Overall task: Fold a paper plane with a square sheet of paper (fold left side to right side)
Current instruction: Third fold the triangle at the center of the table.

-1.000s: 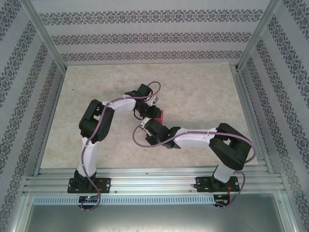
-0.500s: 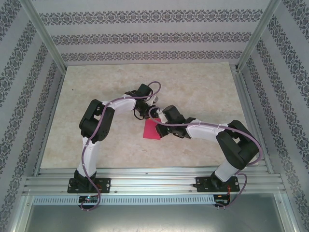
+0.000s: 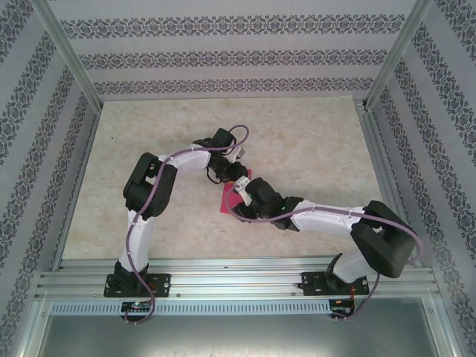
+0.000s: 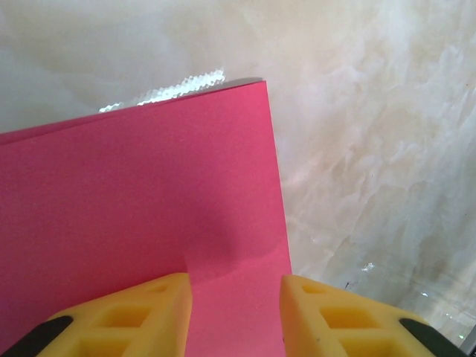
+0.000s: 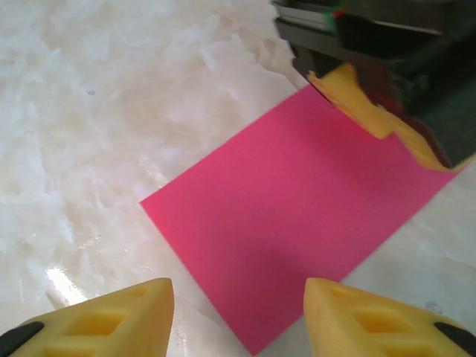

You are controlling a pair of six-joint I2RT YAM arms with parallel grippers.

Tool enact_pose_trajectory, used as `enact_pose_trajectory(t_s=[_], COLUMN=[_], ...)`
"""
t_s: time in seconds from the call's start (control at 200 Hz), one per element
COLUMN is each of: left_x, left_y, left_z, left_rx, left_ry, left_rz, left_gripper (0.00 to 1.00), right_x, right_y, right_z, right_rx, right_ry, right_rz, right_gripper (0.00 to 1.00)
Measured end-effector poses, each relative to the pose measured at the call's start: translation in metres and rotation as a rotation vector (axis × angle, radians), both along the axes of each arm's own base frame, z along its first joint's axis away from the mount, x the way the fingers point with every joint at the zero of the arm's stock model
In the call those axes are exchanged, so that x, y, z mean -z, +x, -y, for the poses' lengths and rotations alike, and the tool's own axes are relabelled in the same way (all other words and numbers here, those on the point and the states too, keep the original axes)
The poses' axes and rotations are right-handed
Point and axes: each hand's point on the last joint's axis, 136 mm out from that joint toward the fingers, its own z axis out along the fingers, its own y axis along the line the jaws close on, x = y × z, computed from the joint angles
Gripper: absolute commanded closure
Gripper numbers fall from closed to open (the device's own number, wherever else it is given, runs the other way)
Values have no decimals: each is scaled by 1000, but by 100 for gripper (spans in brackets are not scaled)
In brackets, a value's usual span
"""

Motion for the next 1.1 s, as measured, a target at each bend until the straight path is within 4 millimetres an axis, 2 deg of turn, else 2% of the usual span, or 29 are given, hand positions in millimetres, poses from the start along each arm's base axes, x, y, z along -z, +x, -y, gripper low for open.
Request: enact_pose_trajectory(t_s=[0.13,0.29,0.565,0.784,1.099], left_x=[0,0,0,0,0], left_y=[0,0,0,0,0], left_z=[0,0,0,0,0], left_rx=[2,4,4,4,4], left_ry=[3,3,4,4,4], left_rz=[-3,-3,-3,-3,-3], left_gripper=[62,62,62,62,63], right_x=[12,27,37,44,47], right_y=[-11,-9,-2,-6,-3], right_z=[-13,-29,-49,-49,-52], right_rx=[-74,-124,-174,-205,-206], right_ry=[-143,-284,-400,-443,-501], right_rz=[77,124,168,161,164], right_gripper=[43,42,39,37,48])
